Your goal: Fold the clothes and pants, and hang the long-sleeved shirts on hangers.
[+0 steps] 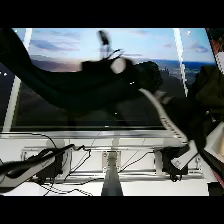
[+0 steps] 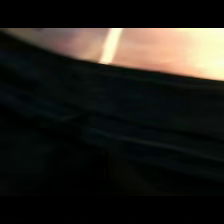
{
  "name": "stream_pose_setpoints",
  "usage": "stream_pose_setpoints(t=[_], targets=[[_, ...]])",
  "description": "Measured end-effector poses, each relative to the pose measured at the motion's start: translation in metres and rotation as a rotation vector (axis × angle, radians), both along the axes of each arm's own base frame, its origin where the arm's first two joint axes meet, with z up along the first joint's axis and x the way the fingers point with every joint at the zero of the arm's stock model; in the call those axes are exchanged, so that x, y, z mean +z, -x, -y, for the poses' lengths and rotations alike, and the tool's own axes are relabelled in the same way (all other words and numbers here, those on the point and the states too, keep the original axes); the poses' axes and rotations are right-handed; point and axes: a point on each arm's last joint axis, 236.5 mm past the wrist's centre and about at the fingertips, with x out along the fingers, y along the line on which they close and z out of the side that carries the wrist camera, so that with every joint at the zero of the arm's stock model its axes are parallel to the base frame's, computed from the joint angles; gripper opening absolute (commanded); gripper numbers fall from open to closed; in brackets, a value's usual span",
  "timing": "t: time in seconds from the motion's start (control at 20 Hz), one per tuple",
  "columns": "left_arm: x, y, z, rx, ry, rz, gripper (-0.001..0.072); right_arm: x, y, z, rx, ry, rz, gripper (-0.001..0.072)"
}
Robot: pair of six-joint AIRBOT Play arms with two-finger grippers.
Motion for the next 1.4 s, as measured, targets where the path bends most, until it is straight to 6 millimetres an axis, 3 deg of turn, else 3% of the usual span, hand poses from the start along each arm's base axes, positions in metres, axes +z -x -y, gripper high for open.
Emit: stream_pose_setpoints(t=[0.15, 0.3, 0.45, 0.6, 0.7, 0.8, 1.0, 1.05, 1.15, 1.2, 1.3, 1.4], targets=[[0.006, 0.007, 0.026, -0.035, 0.095, 0.058, 0.003, -0.003, 0.066, -0.086, 0.146, -0.073, -0.04, 0.0031], [0.022, 0.011, 0.054, -0.075, 0.218, 0.119, 0.003, -0.005, 0.112, -0.135, 0.214, -0.123, -0.041, 0.003], [0.044, 0.015, 0.075, -0.106, 0.309, 0.186, 0.0031, -0.008, 0.121, -0.15, 0.22, -0.135, -0.015, 0.0032], [0.053, 0.017, 0.083, -0.119, 0.35, 0.211, 0.0031, -0.015, 0.1, -0.136, 0.215, -0.088, 0.015, 0.0032], [0.052, 0.015, 0.087, -0.127, 0.366, 0.206, 0.0031, -0.017, 0.064, -0.106, 0.196, -0.016, 0.055, 0.0033], [0.045, 0.012, 0.099, -0.156, 0.387, 0.18, 0.0031, -0.017, 0.018, -0.057, 0.16, 0.083, 0.093, 0.0033], [0.023, 0.002, 0.159, -0.288, 0.457, 0.098, 0.004, 0.001, -0.081, 0.083, -0.005, 0.244, 0.113, 0.0033], [0.015, 0.0, 0.181, -0.329, 0.477, 0.073, 0.0082, 0.007, -0.099, 0.119, -0.051, 0.272, 0.105, 0.0033], [0.0, -0.001, 0.23, -0.42, 0.524, 0.019, 0.0397, 0.021, -0.121, 0.184, -0.132, 0.302, 0.077, 0.0033], [-0.01, 0.003, 0.253, -0.464, 0.536, -0.017, 0.0494, 0.027, -0.128, 0.213, -0.168, 0.316, 0.067, 0.0033], [-0.023, 0.009, 0.284, -0.522, 0.547, -0.061, 0.0507, 0.041, -0.137, 0.267, -0.235, 0.34, 0.045, 0.0033], [-0.026, 0.011, 0.291, -0.544, 0.54, -0.066, 0.0507, 0.05, -0.138, 0.305, -0.273, 0.36, 0.032, 0.0033]])
